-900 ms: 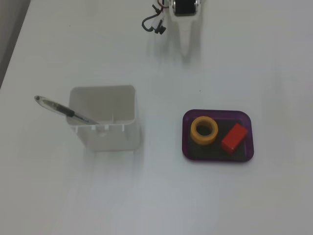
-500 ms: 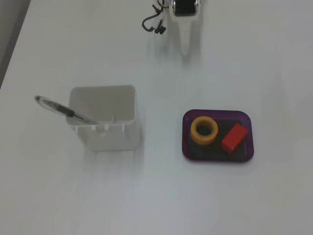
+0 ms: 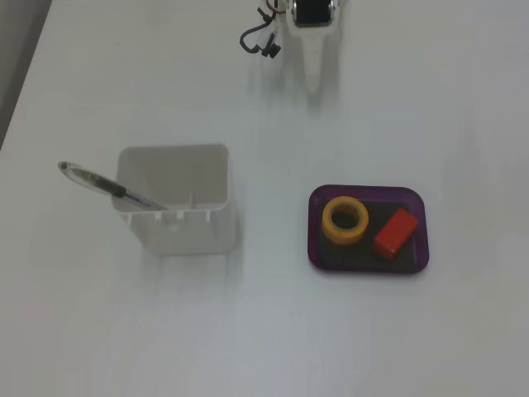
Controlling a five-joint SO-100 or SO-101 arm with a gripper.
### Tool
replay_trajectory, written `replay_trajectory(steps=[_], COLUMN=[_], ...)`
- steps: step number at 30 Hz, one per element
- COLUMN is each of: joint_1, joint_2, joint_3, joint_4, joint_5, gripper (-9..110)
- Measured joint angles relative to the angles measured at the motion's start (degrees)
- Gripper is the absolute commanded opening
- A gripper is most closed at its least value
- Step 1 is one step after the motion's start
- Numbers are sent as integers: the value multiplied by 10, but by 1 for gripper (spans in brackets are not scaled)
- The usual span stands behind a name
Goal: Remove the yellow tape from the box.
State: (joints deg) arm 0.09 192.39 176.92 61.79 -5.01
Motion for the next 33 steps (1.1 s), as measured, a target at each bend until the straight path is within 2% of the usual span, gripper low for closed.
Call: replay_trajectory(steps=[13, 24, 33], joint_1=[6, -5, -81], joint_2=[-53, -486, -830], joint_3=[-210, -457, -726], joint_4=[-2, -44, -45], joint_5=[0, 0, 0], gripper=[2, 3, 13])
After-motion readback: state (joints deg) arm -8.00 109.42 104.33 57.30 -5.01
